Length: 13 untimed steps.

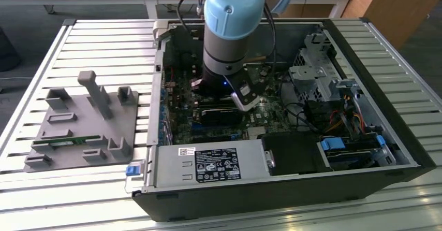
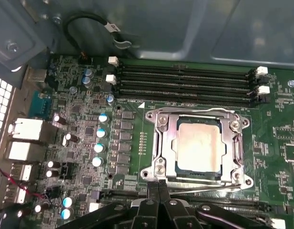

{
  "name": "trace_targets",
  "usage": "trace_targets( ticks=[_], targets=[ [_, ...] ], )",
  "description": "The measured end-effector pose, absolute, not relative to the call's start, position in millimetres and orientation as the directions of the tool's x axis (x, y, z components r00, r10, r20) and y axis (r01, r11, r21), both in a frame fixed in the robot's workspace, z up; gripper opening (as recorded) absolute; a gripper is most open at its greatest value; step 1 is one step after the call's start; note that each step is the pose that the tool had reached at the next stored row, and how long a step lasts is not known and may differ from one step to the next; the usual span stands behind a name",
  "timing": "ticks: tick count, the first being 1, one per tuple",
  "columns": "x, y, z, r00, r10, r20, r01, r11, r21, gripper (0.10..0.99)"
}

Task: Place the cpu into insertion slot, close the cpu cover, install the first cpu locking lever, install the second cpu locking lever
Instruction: 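Install the second cpu locking lever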

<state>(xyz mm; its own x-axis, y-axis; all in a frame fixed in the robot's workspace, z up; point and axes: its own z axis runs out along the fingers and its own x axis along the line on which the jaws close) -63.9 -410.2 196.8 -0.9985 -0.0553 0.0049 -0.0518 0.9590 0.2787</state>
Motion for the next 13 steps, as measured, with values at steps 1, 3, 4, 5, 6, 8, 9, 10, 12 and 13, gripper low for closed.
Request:
trace_targets(
  ticks=[1, 3, 4, 5, 6, 8, 9, 10, 12, 13],
  targets=[
    [-64.0, -410.4, 196.8, -0.998, -0.055, 0.005, -0.052, 0.959, 0.28, 0.106],
    [-64.7, -410.5, 196.8, -0.998, -0.055, 0.004, -0.052, 0.957, 0.285, 0.106],
    [-64.9, -410.5, 196.7, -0.998, -0.055, 0.004, -0.052, 0.956, 0.288, 0.106],
    [-65.0, -410.5, 196.5, -0.998, -0.055, 0.004, -0.052, 0.955, 0.291, 0.106],
    [-65.2, -410.5, 196.4, -0.998, -0.055, 0.004, -0.052, 0.955, 0.294, 0.106],
    [-67.3, -410.5, 195.8, -0.998, -0.055, 0.004, -0.052, 0.952, 0.301, 0.106],
    [-68.1, -410.5, 195.3, -0.998, -0.055, 0.003, -0.052, 0.952, 0.302, 0.106],
    [-68.8, -410.5, 194.7, -0.998, -0.055, 0.003, -0.052, 0.951, 0.303, 0.106],
    [-69.2, -410.5, 193.2, -0.998, -0.056, 0.003, -0.052, 0.951, 0.305, 0.106],
    [-69.6, -410.6, 192.5, -0.998, -0.055, 0.003, -0.052, 0.951, 0.306, 0.106]
  ],
)
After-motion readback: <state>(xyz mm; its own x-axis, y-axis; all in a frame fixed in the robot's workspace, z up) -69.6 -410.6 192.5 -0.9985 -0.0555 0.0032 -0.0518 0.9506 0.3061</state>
